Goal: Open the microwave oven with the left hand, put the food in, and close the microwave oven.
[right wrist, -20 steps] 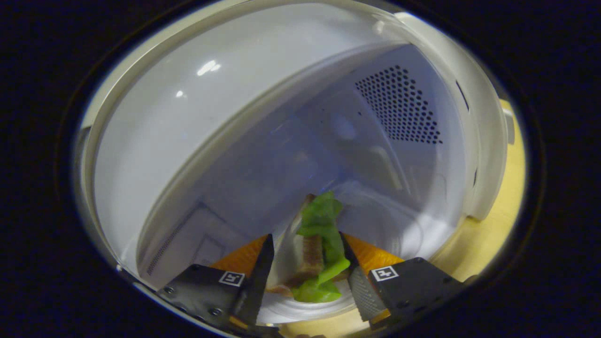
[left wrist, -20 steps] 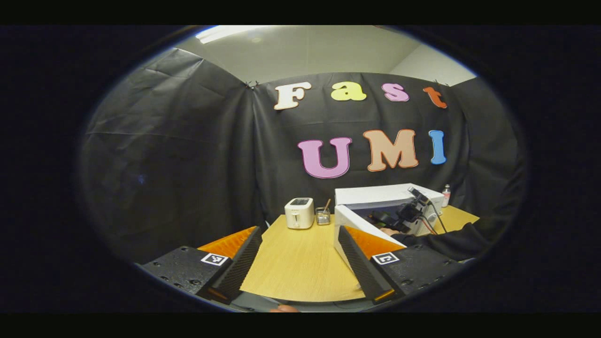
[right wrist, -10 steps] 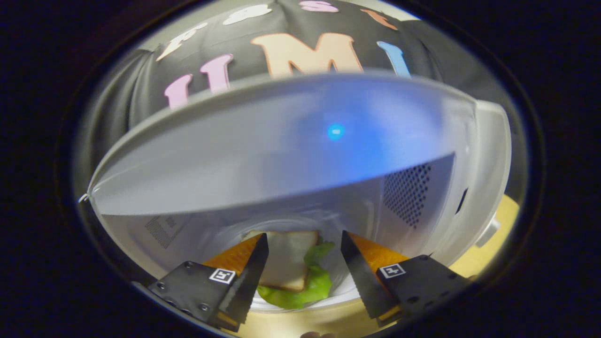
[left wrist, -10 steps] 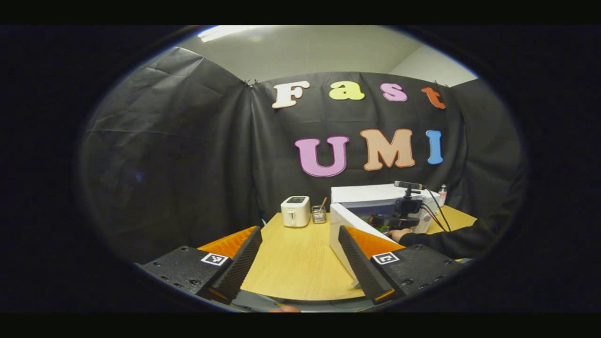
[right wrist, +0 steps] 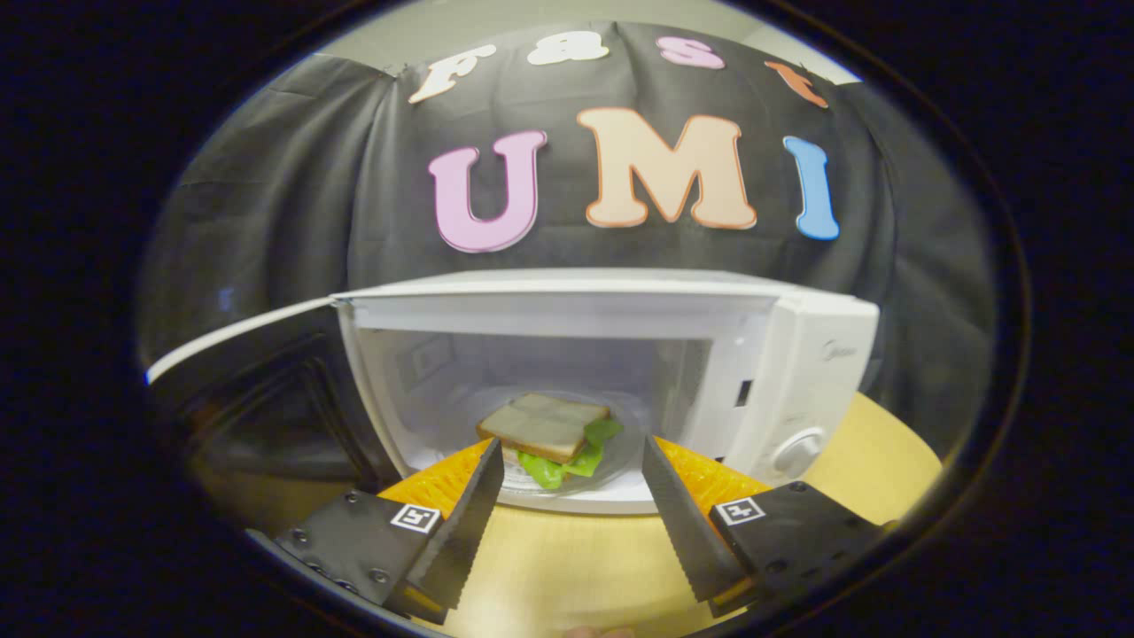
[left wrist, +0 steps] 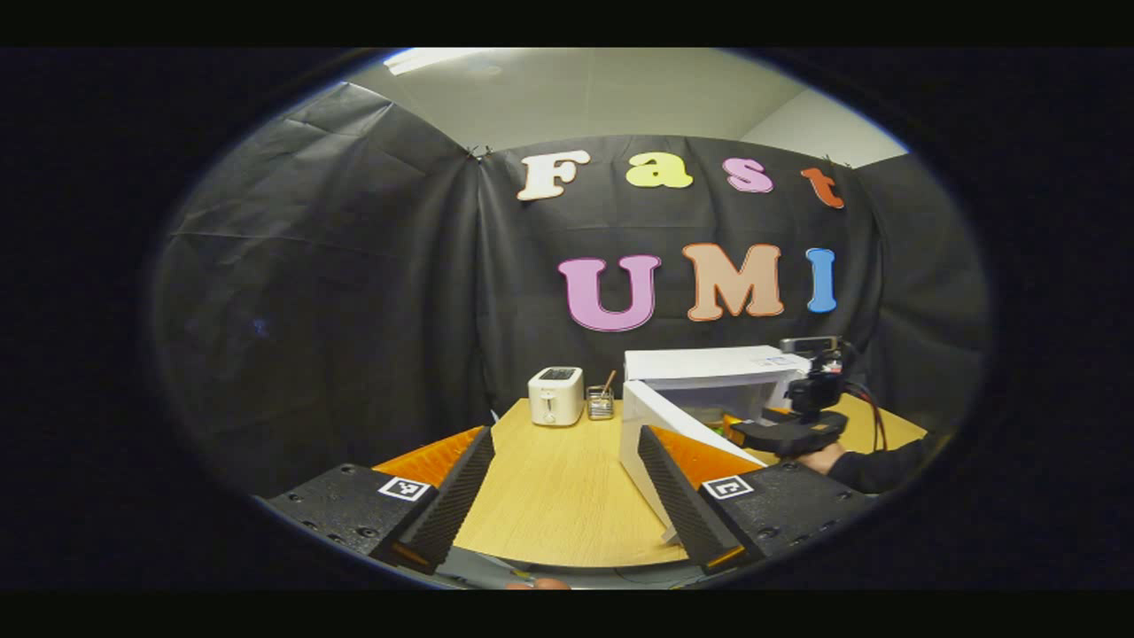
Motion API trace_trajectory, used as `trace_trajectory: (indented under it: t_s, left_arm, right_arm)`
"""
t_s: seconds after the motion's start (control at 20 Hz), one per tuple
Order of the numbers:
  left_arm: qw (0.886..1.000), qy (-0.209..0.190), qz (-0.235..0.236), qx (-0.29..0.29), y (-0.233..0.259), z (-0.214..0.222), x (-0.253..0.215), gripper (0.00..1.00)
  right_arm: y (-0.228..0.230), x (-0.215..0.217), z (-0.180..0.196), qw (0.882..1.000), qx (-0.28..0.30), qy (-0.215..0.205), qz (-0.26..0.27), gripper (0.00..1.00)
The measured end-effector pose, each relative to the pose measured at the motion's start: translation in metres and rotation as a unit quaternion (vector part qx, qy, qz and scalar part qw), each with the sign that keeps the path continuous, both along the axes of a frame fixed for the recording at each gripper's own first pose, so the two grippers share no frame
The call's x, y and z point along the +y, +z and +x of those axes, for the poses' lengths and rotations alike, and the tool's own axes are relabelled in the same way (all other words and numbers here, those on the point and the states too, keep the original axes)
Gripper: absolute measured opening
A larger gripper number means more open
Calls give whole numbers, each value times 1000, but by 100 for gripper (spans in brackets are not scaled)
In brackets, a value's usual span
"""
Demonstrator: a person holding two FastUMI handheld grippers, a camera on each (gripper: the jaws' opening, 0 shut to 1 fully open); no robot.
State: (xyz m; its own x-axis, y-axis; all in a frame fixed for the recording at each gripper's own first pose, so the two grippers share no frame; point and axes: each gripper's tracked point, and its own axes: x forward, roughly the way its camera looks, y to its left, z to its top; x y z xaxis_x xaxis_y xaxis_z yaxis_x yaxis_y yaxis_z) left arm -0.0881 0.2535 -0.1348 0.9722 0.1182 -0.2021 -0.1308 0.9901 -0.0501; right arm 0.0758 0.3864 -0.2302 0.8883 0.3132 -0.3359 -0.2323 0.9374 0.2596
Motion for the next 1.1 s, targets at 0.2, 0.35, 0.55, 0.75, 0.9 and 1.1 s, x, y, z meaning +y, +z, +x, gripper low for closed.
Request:
trace_trajectory:
  t_s: [0.2,0.35,0.55,0.75,0.9,1.1]
  left_arm:
    - [1000,-4,1,1,-9,2,-4,95]
    - [1000,-9,-9,14,-29,2,-9,94]
    - [999,-11,-23,43,-59,3,-11,50]
    - [998,13,-26,61,-85,6,-8,0]
    - [997,-8,-16,73,-105,9,-25,0]
    - [996,-36,-11,84,-120,15,-50,0]
  right_arm:
    - [47,-54,-23,999,-47,0,-16,87]
    - [81,-97,-29,997,-75,-13,-24,87]
    - [124,-148,-31,994,-104,-34,-27,87]
    - [160,-189,-30,989,-133,-48,-34,89]
    - [186,-211,-28,987,-149,-58,-21,89]
    - [201,-239,-31,984,-159,-70,-44,89]
